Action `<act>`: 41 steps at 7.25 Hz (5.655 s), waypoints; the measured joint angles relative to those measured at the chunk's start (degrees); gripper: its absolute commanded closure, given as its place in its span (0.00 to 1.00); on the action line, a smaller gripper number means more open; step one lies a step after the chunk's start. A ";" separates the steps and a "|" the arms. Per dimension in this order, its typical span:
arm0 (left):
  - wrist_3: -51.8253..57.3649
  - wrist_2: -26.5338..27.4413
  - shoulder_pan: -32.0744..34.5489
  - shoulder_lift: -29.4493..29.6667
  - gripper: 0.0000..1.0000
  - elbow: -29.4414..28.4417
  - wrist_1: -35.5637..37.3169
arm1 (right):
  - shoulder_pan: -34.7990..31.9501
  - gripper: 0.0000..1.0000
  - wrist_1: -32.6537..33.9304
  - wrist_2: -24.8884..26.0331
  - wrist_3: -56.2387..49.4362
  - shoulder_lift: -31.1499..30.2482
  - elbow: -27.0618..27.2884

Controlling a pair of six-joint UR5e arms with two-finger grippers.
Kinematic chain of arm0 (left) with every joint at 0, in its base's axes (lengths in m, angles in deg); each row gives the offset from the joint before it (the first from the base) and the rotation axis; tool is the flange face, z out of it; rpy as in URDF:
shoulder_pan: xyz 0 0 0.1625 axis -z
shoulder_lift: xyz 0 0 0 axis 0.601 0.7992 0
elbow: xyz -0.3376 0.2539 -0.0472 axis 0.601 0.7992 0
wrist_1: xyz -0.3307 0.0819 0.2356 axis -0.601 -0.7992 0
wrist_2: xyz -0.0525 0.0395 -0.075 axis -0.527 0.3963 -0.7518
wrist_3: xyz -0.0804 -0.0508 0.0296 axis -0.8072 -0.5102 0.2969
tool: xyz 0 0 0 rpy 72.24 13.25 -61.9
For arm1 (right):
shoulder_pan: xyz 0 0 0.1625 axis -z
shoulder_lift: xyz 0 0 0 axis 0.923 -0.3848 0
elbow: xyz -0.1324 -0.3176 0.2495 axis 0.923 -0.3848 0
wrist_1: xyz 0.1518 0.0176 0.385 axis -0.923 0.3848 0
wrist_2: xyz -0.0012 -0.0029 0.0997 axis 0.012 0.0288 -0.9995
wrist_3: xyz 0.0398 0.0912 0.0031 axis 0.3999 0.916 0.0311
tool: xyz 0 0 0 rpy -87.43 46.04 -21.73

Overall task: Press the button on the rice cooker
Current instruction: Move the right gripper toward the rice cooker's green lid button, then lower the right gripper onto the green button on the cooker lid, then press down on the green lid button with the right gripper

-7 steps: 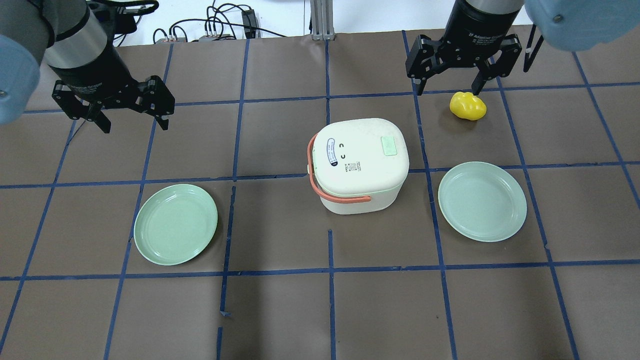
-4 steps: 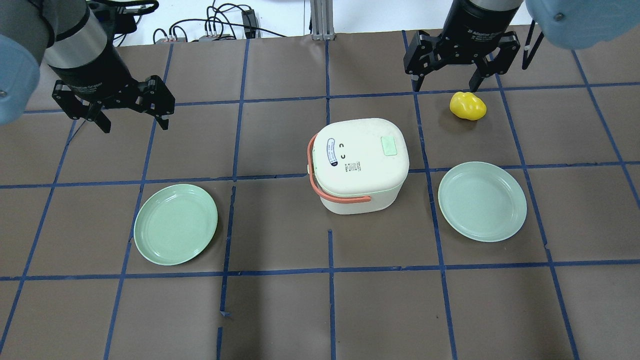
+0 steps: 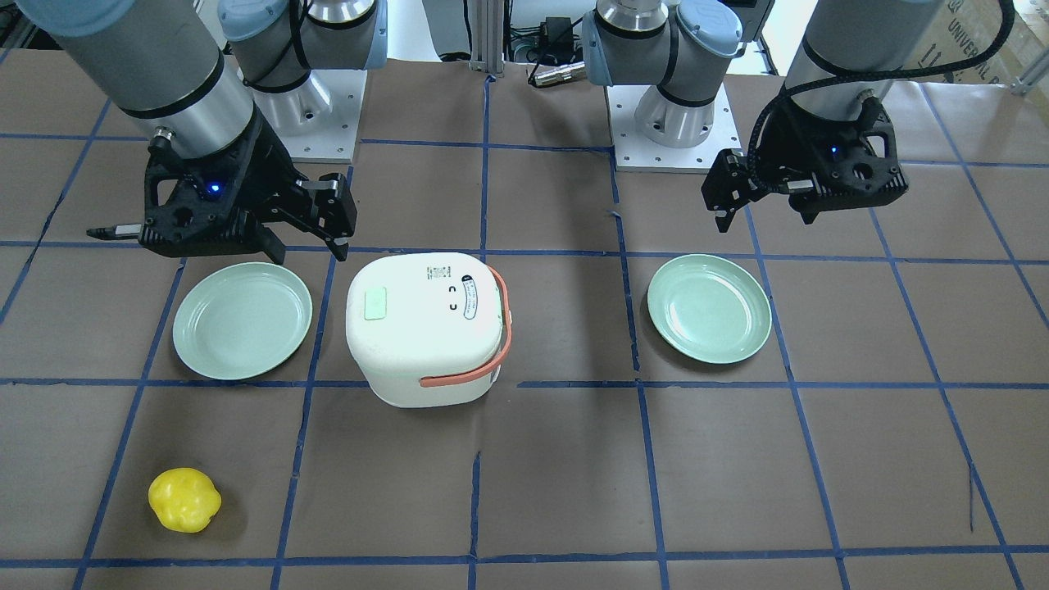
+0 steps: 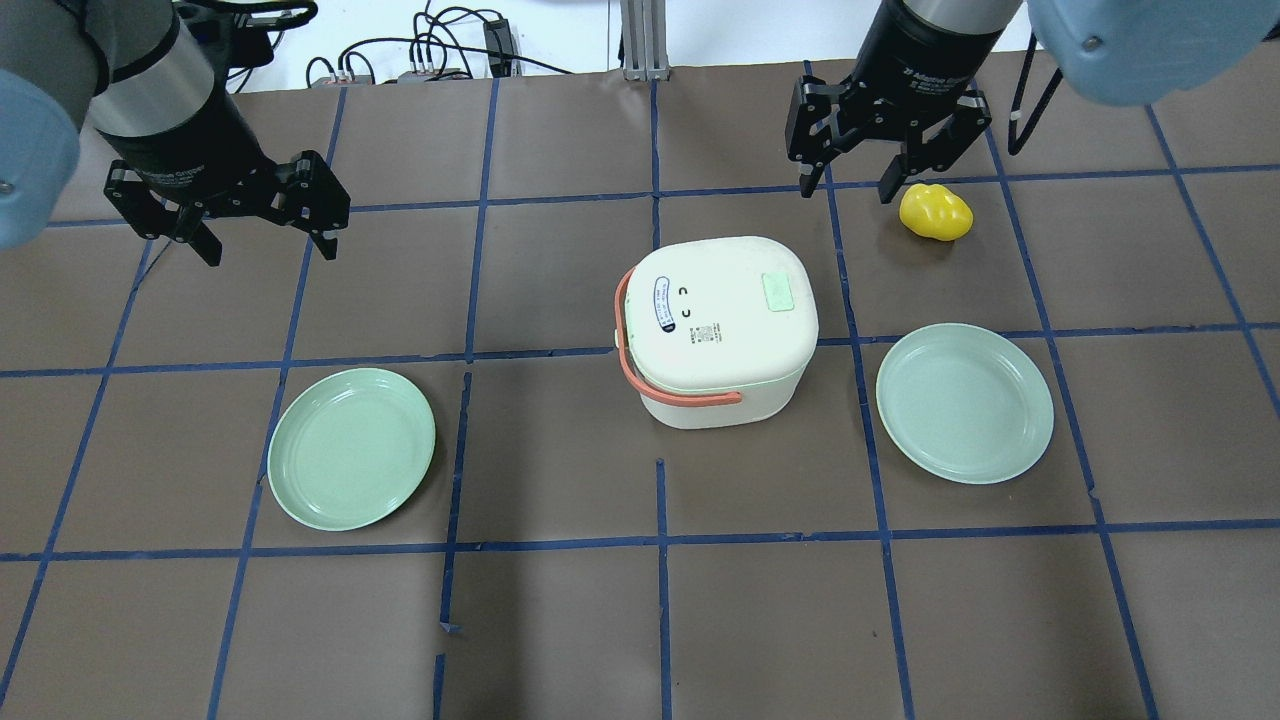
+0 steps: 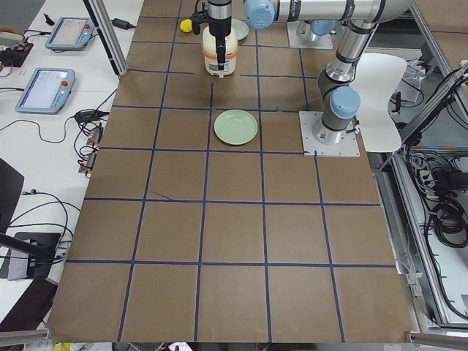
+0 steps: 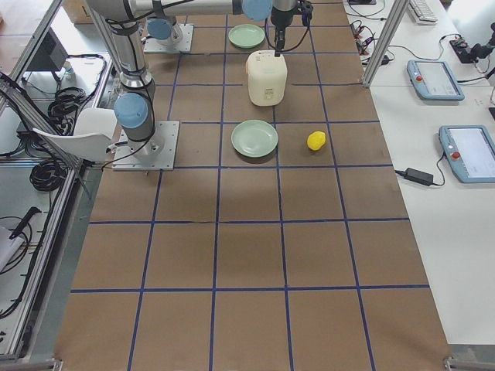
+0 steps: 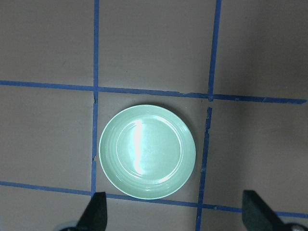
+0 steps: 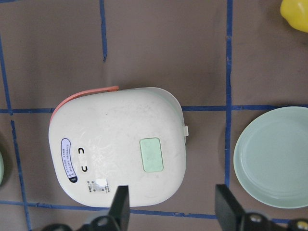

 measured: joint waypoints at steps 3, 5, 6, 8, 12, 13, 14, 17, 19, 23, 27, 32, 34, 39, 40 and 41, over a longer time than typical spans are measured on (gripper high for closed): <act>0.00 0.03 0.00 0.00 0.00 0.00 0.00 | -0.08 0.90 0.21 -2.01 -0.24 2.69 0.29; 0.00 0.03 0.00 0.00 0.00 0.00 0.00 | -0.55 0.90 1.74 -2.48 0.52 4.38 0.74; 0.00 0.05 0.00 0.00 0.00 0.00 0.00 | -1.29 0.90 3.36 -2.93 1.47 5.06 1.56; 0.02 0.06 0.00 0.00 0.00 0.00 0.00 | -2.12 0.90 5.42 -2.82 2.17 6.03 3.08; 0.00 0.02 0.00 0.00 0.00 0.00 -0.03 | -2.27 0.90 5.74 -2.28 2.18 6.10 5.21; 0.00 0.03 0.00 0.00 0.00 0.00 -0.02 | -2.24 0.90 5.79 -2.00 2.05 5.82 6.19; 0.00 0.05 0.00 0.00 0.00 0.00 -0.01 | -2.21 0.89 5.85 -1.67 1.99 5.74 6.71; 0.00 0.06 0.00 0.00 0.00 0.00 0.00 | -2.20 0.89 5.99 -1.43 2.20 6.05 7.06; 0.00 0.04 0.00 0.00 0.00 0.00 0.00 | -2.19 0.88 6.00 -1.42 2.33 6.16 7.10; 0.00 0.01 0.00 0.00 0.00 0.00 0.00 | -2.19 0.88 6.26 -1.41 2.34 6.39 7.09; 0.00 0.05 0.00 0.00 0.00 0.00 0.00 | -2.12 0.88 7.31 -1.42 2.24 6.58 7.09; 0.00 0.04 0.00 0.00 0.00 0.00 0.00 | -2.15 0.87 7.41 -1.42 2.47 7.08 7.14; 0.00 0.02 0.00 0.00 0.00 0.00 -0.04 | -2.18 0.87 7.41 -1.41 2.53 7.12 7.18; 0.00 0.00 0.00 0.00 0.00 0.00 -0.01 | -2.19 0.87 7.48 -1.50 2.72 7.01 8.06; 0.00 0.03 0.00 0.00 0.00 0.00 0.00 | -2.20 0.87 7.49 -1.49 2.73 7.00 8.06; 0.00 0.05 0.00 0.00 0.00 0.00 0.00 | -2.19 0.85 7.47 -1.36 2.76 6.92 7.95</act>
